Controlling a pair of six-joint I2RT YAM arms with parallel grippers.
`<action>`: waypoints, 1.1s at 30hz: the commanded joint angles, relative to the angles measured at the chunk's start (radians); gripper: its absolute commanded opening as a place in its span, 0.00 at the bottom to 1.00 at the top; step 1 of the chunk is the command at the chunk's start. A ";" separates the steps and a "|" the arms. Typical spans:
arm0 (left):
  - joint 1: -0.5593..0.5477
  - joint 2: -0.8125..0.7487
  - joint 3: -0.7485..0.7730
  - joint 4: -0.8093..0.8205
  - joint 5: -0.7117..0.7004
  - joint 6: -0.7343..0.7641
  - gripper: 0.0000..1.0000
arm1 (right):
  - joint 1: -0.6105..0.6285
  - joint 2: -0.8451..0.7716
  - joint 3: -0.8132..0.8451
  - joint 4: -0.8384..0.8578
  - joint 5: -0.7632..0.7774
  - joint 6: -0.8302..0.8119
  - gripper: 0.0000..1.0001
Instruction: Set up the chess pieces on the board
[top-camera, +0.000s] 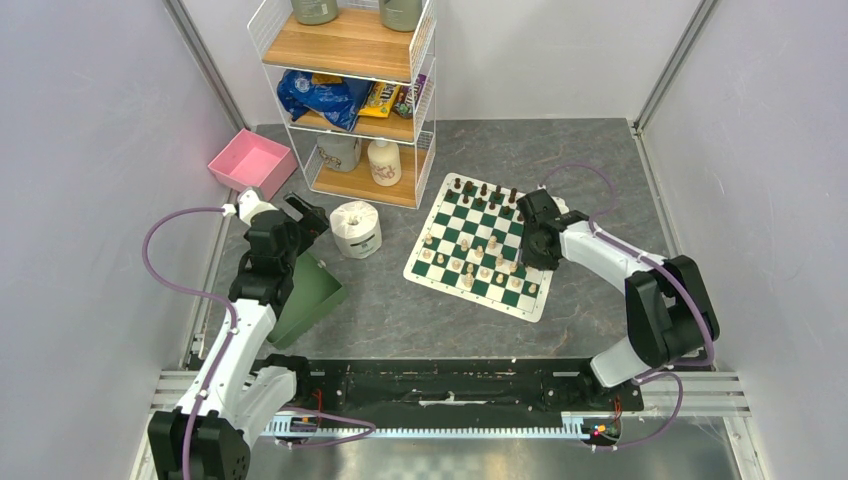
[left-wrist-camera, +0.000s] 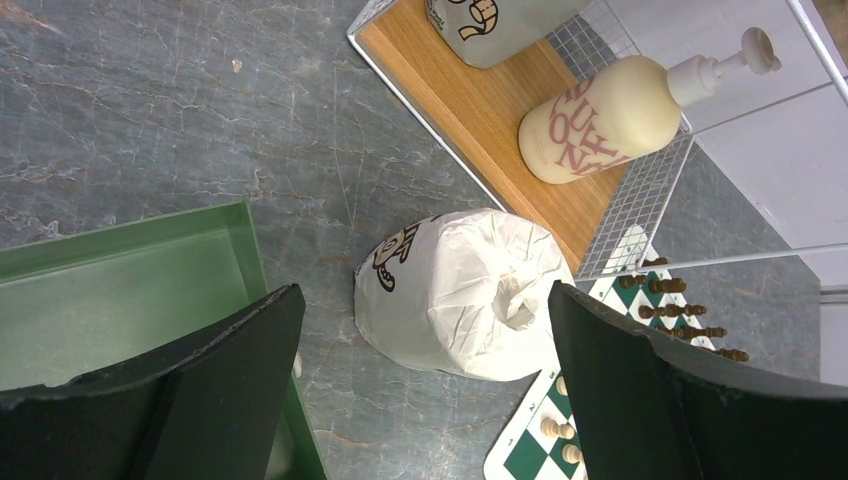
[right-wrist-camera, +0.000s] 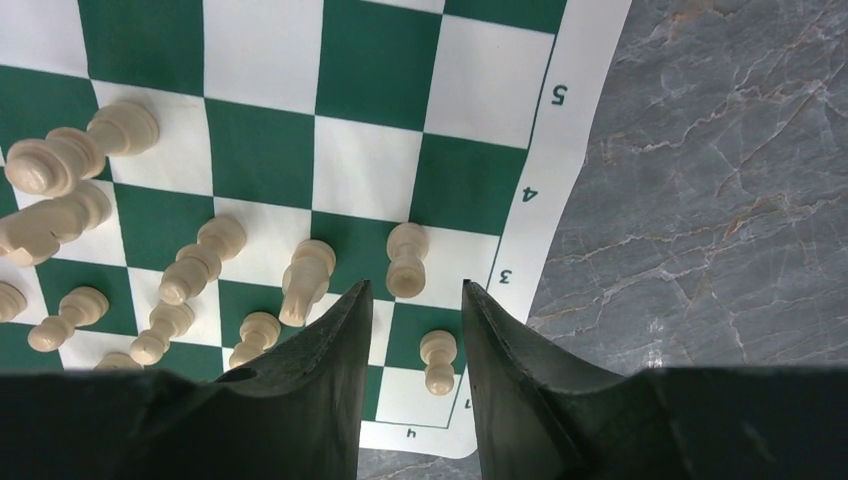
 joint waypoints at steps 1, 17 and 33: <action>0.005 -0.009 0.020 0.024 -0.001 -0.010 1.00 | -0.016 0.016 0.047 0.036 -0.003 -0.018 0.44; 0.007 -0.008 0.008 0.022 -0.002 -0.011 1.00 | -0.037 0.045 0.061 0.053 -0.031 -0.042 0.33; 0.008 -0.017 0.007 0.018 -0.002 -0.013 1.00 | -0.039 0.031 0.053 0.048 -0.054 -0.053 0.23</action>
